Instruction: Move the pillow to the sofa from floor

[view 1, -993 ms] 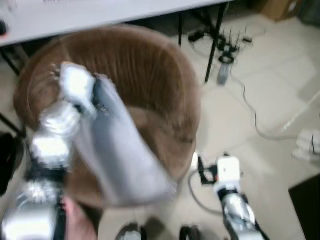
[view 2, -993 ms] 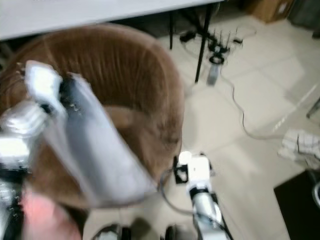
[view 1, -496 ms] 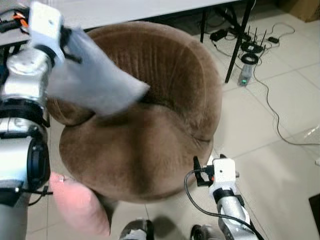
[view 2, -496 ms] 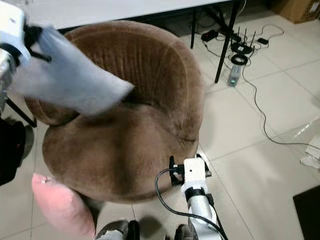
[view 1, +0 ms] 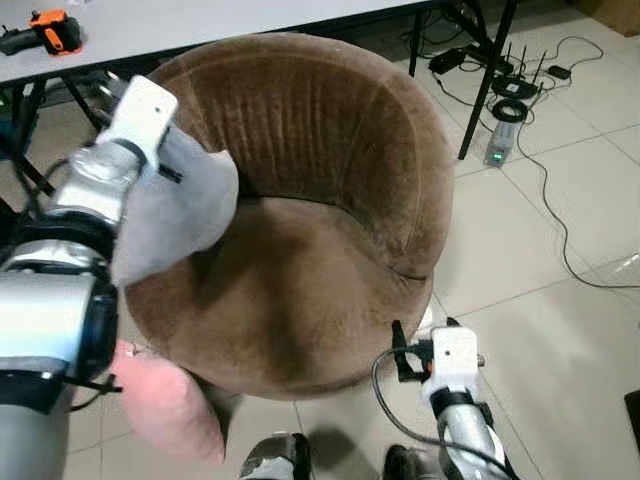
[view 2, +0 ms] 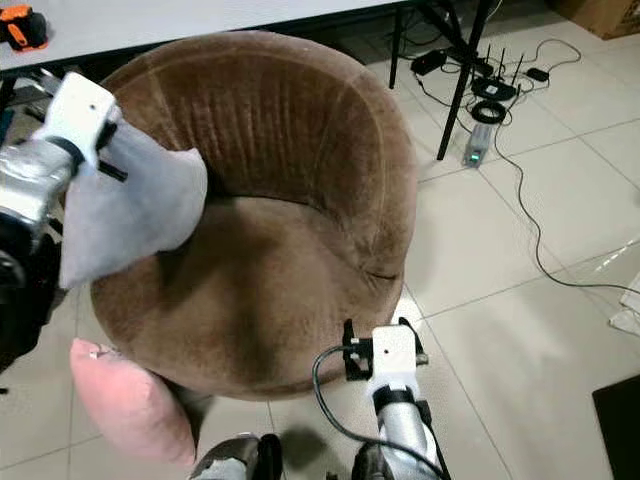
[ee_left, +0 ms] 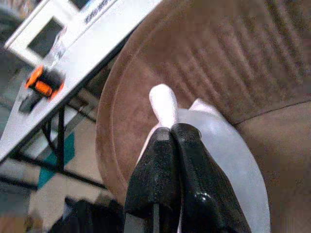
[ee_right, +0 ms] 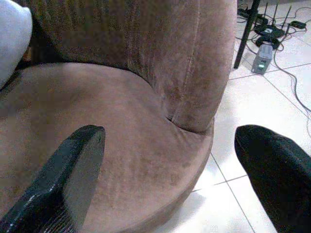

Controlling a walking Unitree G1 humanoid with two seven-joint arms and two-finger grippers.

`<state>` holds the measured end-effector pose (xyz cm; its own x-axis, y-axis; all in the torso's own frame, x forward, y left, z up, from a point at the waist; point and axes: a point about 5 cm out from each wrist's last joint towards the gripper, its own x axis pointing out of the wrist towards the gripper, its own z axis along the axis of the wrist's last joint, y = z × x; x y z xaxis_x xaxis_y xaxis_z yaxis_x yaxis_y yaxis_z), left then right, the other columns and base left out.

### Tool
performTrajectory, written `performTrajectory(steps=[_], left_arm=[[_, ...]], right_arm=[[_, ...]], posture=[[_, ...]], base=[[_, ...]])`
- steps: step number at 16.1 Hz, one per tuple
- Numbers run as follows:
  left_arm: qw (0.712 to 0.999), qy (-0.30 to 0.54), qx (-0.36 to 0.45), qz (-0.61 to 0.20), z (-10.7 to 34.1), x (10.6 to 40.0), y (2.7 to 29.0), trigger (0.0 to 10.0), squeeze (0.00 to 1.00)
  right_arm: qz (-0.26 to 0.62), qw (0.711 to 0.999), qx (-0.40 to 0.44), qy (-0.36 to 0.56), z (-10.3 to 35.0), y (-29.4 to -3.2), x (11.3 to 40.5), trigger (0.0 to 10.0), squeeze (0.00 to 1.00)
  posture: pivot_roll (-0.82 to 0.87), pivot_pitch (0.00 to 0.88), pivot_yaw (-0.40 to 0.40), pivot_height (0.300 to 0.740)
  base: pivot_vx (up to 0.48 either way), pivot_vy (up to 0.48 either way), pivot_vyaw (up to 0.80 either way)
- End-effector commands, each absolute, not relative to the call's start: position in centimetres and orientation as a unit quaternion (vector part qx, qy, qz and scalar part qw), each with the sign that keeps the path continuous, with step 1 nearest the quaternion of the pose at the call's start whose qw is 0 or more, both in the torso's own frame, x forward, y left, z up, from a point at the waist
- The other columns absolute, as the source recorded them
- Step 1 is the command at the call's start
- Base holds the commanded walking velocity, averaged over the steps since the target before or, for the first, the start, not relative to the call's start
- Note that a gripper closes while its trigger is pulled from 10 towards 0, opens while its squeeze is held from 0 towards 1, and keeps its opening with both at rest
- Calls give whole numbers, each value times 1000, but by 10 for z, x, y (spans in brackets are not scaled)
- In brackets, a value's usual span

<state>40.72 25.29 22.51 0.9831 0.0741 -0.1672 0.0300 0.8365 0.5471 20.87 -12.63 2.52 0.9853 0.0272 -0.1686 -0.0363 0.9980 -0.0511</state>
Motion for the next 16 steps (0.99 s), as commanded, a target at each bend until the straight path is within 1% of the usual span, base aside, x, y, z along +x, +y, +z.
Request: performTrajectory(steps=[1,4,5,6,7,8,9,10,11,12,15,16], left_arm=[[952,101,287,31,225,407,255,10000,0],[944,117,306,44,213,408,246,10000,0],[943,119,308,43,212,408,244,10000,0],[937,127,324,28,206,409,237,10000,0],[924,134,359,-3,198,410,224,10000,0],[914,138,382,-19,193,410,218,10000,0],[896,142,419,-46,185,410,207,10000,0],[885,143,439,-64,178,409,197,10000,902],[881,145,446,-71,174,408,193,10000,1000],[873,149,458,-80,166,407,187,10000,1000],[868,161,463,-80,158,405,185,10000,1000],[857,169,481,-79,153,402,185,10000,1000]], right_arm=[[21,995,-30,91,24,-122,204,10000,0],[14,995,-30,93,26,-120,189,10000,0],[12,995,-30,93,27,-119,186,10000,0],[9,995,-29,94,28,-117,181,10000,0],[6,995,-27,96,29,-117,178,10000,0],[5,995,-27,98,29,-116,177,10000,0],[0,995,-26,101,29,-117,174,10000,0],[-3,994,-25,103,30,-117,171,10000,0],[-4,994,-25,104,31,-116,170,10000,0],[-6,994,-25,106,32,-115,168,10000,0],[-9,994,-25,108,33,-114,164,10000,0],[-12,993,-25,111,33,-114,162,10000,0]], posture=[[-29,186,133,740],[-75,226,147,740],[-78,230,149,740],[-96,249,163,740],[-105,254,169,740],[-110,258,171,740],[-115,261,175,740],[-121,268,177,740],[-127,274,177,740],[-134,277,179,740],[-146,285,182,740],[-150,292,187,740]], base=[[0,0,0],[0,0,0],[0,0,0],[0,0,0],[0,0,0],[0,0,0],[0,0,0],[0,0,0],[0,0,0],[0,0,0],[0,0,0],[0,0,0]])
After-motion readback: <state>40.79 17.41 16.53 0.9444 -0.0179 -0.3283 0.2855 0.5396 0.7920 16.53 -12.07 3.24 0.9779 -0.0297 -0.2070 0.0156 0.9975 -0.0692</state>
